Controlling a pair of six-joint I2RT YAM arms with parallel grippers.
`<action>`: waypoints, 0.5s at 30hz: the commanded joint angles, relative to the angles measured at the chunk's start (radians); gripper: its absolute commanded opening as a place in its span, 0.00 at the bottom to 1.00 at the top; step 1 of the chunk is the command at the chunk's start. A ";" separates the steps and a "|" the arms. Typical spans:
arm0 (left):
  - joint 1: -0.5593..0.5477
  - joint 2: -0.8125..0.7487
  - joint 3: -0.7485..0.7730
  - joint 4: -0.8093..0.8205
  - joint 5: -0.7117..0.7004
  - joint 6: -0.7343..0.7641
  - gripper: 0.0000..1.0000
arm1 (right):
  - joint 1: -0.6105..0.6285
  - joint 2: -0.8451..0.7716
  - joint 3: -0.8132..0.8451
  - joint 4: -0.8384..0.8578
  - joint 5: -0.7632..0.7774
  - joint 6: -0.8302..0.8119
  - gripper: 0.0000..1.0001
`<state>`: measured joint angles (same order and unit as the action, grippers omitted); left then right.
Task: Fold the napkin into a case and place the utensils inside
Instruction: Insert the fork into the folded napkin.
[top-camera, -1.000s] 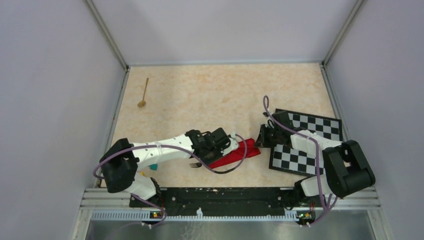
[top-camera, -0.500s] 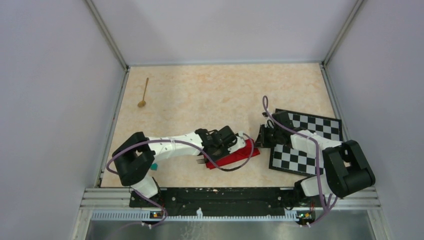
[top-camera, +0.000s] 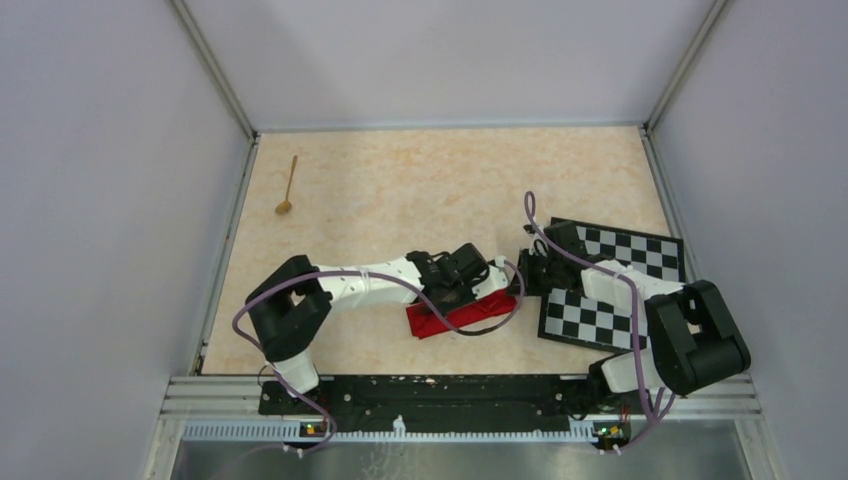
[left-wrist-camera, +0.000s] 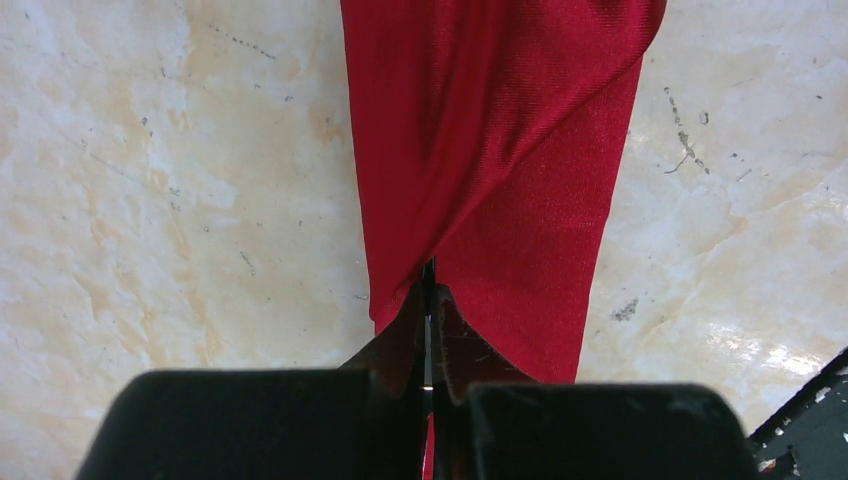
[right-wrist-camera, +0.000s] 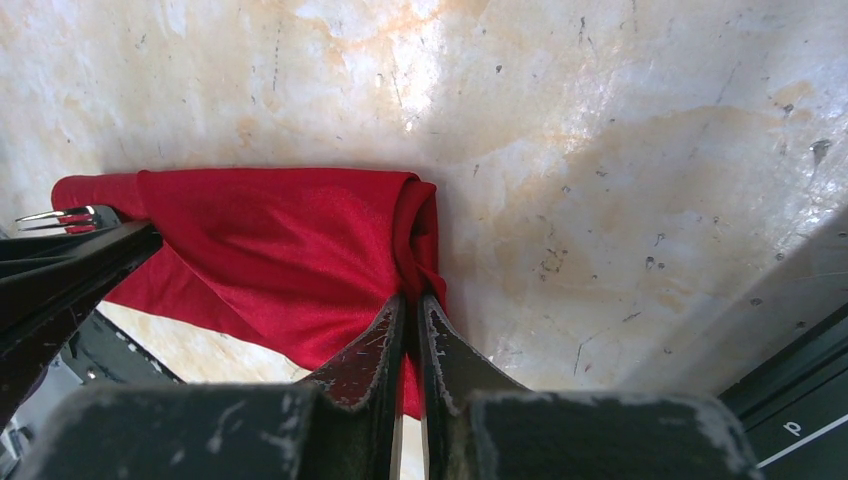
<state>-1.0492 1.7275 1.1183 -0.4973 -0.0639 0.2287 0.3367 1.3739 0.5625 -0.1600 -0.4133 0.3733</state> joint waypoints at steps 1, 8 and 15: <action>0.002 0.011 0.036 0.059 0.021 0.021 0.00 | -0.008 0.001 -0.005 0.037 -0.020 -0.019 0.06; 0.003 0.038 0.038 0.091 0.030 0.027 0.00 | -0.008 0.005 -0.006 0.042 -0.028 -0.020 0.06; 0.009 0.018 0.014 0.115 0.013 -0.003 0.12 | -0.008 0.001 -0.007 0.041 -0.029 -0.020 0.06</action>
<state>-1.0485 1.7767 1.1217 -0.4461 -0.0498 0.2382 0.3367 1.3758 0.5621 -0.1562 -0.4198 0.3668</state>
